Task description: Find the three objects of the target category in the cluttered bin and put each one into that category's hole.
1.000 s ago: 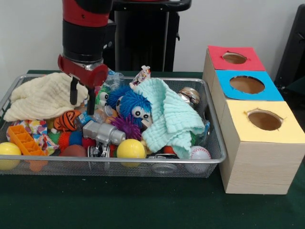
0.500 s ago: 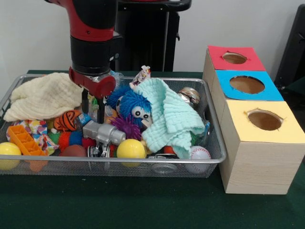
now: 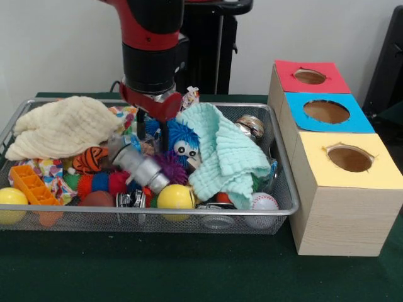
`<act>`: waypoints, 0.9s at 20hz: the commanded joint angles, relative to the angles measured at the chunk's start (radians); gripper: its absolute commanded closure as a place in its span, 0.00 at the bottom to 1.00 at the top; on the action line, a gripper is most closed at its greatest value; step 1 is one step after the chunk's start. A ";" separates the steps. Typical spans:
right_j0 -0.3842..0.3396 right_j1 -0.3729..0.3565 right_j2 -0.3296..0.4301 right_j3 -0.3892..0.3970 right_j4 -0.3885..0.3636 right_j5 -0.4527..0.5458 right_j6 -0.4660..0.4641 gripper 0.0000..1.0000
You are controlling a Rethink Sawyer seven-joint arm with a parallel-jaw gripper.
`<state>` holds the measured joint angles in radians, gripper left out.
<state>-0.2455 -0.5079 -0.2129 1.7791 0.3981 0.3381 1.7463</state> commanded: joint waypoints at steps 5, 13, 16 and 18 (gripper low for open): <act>0.062 0.131 -0.073 -0.080 0.038 0.172 0.280 0.00; 0.046 0.208 -0.044 -0.105 0.079 0.053 0.271 0.00; 0.053 0.223 -0.050 -0.117 0.093 0.037 0.270 0.00; 0.064 0.227 -0.059 -0.123 0.100 0.040 0.276 0.00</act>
<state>-0.1791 -0.3786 -0.3076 1.7118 0.4480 0.4174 1.7463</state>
